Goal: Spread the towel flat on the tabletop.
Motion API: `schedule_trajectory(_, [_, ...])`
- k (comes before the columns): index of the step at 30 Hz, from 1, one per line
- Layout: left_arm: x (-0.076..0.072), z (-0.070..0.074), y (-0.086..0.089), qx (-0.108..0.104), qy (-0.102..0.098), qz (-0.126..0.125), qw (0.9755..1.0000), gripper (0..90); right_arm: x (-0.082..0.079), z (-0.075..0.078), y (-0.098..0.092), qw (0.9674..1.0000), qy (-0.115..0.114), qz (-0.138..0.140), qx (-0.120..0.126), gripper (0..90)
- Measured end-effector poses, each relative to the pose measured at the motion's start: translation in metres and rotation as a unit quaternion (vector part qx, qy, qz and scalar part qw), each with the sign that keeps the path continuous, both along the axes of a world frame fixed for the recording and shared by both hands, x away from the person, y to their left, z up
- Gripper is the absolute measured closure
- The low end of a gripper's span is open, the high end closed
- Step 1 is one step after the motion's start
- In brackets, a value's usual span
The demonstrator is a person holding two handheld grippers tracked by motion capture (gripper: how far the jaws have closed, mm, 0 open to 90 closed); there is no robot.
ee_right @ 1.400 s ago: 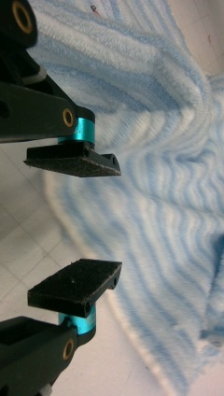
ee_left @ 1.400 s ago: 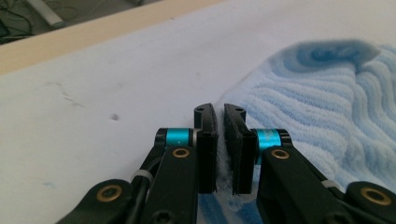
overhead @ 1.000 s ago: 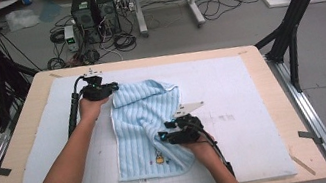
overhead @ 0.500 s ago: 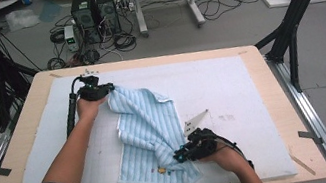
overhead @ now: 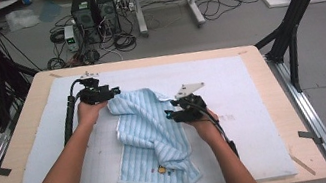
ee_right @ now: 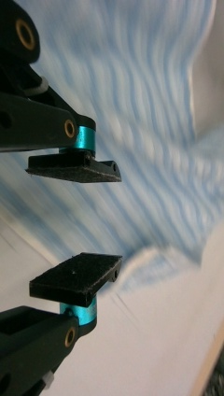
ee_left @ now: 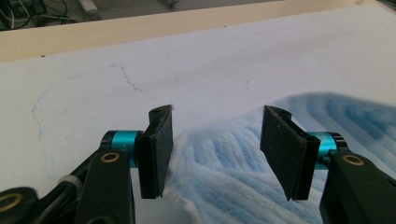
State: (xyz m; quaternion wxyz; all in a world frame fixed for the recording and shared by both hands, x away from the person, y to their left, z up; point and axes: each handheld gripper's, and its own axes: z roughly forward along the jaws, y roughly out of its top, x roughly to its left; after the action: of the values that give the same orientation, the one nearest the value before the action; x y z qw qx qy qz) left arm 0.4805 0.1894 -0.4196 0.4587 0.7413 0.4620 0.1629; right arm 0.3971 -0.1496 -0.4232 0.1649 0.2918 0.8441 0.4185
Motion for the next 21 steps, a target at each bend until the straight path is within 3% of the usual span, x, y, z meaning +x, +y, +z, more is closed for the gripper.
schedule_trajectory(2, [-0.007,0.000,0.001,0.005,0.003,-0.007,1.0000,43.6,0.016,-0.005,0.010,0.9995,-0.006,-0.014,-0.029,46.9])
schedule_trajectory(3, [-0.011,0.000,0.001,0.007,0.003,-0.007,0.9999,43.6,0.028,-0.009,0.018,0.9979,-0.009,-0.030,-0.057,44.1])
schedule_trajectory(5, [-0.017,0.000,0.003,0.008,0.002,-0.007,0.9999,43.6,0.045,-0.015,0.025,0.9958,-0.008,-0.042,-0.081,45.4])
schedule_trajectory(6, [-0.020,0.001,0.003,0.010,0.005,-0.010,0.9999,43.5,0.052,-0.017,0.027,0.9952,-0.009,-0.048,-0.085,50.5])
schedule_trajectory(8, [-0.024,0.003,0.004,0.021,0.006,-0.014,0.9997,42.8,0.063,-0.019,0.025,0.9955,0.000,-0.046,-0.082,74.4])
schedule_trajectory(9, [-0.026,0.003,0.005,0.019,0.001,-0.012,0.9997,43.1,0.067,-0.018,0.022,0.9948,-0.004,-0.063,-0.080,84.1])
schedule_trajectory(11, [-0.029,0.005,0.007,0.019,0.000,-0.012,0.9997,43.6,0.073,-0.017,0.011,0.9921,-0.013,-0.107,-0.065,87.1])
schedule_trajectory(14, [-0.032,0.005,0.007,0.014,0.003,-0.011,0.9998,43.6,0.081,-0.016,-0.005,0.9785,-0.016,-0.189,-0.081,84.0])
schedule_trajectory(15, [-0.034,0.004,0.007,0.011,0.004,-0.014,0.9998,43.6,0.081,-0.014,-0.010,0.9722,-0.024,-0.218,-0.081,73.2])
schedule_trajectory(16, [-0.035,0.003,0.007,0.012,0.004,-0.019,0.9997,43.6,0.082,-0.013,-0.016,0.9671,-0.025,-0.243,-0.071,68.8])
schedule_trajectory(17, [-0.036,0.002,0.007,0.010,0.007,-0.023,0.9997,43.6,0.082,-0.011,-0.022,0.9659,-0.020,-0.253,-0.053,65.8])
schedule_trajectory(18, [-0.037,0.000,0.006,0.007,0.010,-0.026,0.9996,43.6,0.081,-0.009,-0.026,0.9670,-0.012,-0.251,-0.040,61.6])
schedule_trajectory(20, [-0.038,-0.004,0.003,0.001,0.028,-0.040,0.9988,43.5,0.077,-0.005,-0.030,0.9707,-0.006,-0.238,-0.032,57.4])
schedule_trajectory(21, [-0.039,-0.004,0.001,0.002,0.034,-0.046,0.9984,43.0,0.072,-0.002,-0.032,0.9747,-0.003,-0.223,-0.017,55.6])
